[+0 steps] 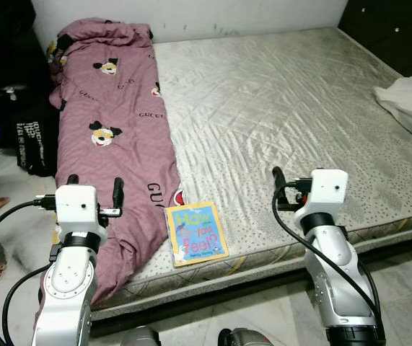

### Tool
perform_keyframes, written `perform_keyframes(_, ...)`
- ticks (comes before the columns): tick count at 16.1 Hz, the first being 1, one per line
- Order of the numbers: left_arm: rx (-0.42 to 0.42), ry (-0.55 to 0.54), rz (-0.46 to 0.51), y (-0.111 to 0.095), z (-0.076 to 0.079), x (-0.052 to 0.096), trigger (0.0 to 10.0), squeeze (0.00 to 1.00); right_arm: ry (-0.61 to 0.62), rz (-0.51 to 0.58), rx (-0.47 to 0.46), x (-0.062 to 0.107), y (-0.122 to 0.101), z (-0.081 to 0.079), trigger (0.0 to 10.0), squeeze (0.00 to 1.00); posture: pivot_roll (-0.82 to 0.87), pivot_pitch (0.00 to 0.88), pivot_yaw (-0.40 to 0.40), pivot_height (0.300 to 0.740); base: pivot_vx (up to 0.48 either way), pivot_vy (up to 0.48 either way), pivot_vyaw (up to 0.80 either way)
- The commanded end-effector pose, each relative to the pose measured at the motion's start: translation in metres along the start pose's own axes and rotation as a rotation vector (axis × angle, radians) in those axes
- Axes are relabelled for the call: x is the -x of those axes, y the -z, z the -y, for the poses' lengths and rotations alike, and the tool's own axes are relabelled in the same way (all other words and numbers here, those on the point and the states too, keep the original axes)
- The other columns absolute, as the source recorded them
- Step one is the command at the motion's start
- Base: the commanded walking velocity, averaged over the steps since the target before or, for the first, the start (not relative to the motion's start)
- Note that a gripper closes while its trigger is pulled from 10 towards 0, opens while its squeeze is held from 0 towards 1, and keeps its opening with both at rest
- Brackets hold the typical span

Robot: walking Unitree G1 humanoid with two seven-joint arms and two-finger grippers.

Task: Clean up the room

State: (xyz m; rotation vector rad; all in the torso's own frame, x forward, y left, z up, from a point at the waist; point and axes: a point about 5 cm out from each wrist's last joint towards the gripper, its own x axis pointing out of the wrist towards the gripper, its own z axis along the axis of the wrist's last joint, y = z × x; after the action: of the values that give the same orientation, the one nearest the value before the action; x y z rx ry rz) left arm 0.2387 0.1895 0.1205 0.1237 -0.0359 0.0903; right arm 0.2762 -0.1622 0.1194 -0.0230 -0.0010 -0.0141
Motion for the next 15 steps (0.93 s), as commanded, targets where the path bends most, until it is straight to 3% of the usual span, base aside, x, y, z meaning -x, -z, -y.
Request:
perform_keyframes(1, 0.01, -0.012, -0.015, 0.0011, -0.0029, 0.0002, 10.0, 0.0, -0.01, 0.018, -0.006, -0.0011, -0.0064, -0.001, 10.0, 0.0, 0.06, 0.098, -0.005, 0.74, 0.0, 0.0, 0.0)
perform_keyframes(6, 0.014, -0.004, -0.02, 0.001, -0.0013, -0.0003, 10.0, 0.0, -0.02, 0.013, -0.007, -0.0011, -0.0059, -0.0018, 10.0, 0.0, 0.06, 0.106, -0.006, 0.74, 0.0, 0.0, 0.0)
perform_keyframes(15, -0.001, -0.008, -0.019, -0.0002, -0.0012, -0.0019, 10.0, 0.0, -0.031, 0.003, -0.015, -0.0029, -0.0044, -0.0037, 10.0, 0.0, 0.06, 0.105, -0.006, 0.652, 0.0, 0.0, 0.0)
